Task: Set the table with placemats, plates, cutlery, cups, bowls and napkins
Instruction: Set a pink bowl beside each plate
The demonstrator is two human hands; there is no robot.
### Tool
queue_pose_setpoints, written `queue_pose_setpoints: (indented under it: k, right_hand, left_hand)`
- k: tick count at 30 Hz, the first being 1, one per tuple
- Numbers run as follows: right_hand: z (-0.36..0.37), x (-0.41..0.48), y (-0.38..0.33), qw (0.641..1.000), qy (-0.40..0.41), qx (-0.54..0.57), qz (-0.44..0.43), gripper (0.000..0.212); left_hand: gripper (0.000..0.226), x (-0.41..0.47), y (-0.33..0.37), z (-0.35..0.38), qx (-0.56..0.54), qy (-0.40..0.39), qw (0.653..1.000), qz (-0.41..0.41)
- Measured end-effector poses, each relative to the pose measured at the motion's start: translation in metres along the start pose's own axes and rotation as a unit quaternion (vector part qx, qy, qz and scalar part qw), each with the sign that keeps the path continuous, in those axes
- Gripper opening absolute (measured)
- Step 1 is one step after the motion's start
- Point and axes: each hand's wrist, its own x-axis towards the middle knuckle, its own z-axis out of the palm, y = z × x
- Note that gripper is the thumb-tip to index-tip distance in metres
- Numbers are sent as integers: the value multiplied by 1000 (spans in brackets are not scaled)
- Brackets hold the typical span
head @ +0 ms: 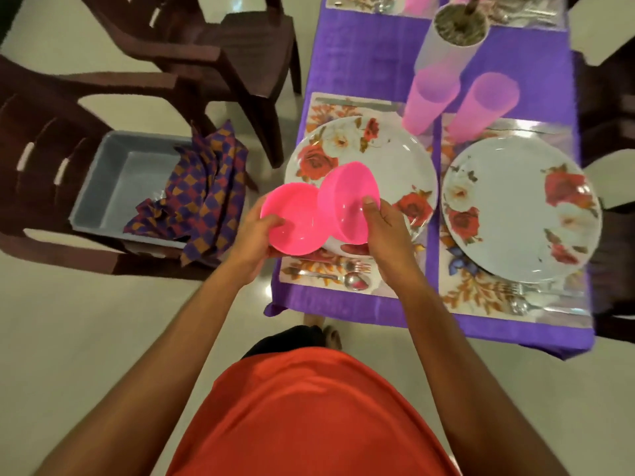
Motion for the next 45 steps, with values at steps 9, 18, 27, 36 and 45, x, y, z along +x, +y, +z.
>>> queue_pose_setpoints:
  k: [9, 18, 27, 36, 45]
  right_hand:
    - [-102, -34, 40, 981, 184, -59, 34, 20]
    - [-118, -58, 99, 944, 128, -302, 36, 30]
    - [-130, -30, 112, 954, 35, -297, -1, 25]
    - [-141, -27, 113, 993, -31, -99, 47, 19]
    - [-169, -30, 105, 995, -50, -85, 35, 23]
  left_hand:
    - [50, 15, 1, 39, 71, -92, 993, -9]
    - [51, 0, -2, 63, 76, -100, 992, -16]
    - [49, -37, -21, 87, 28, -25, 999, -31]
    - [51, -76, -43, 132, -17, 60, 998, -16]
    - [43, -109, -65, 169, -34, 88, 996, -4]
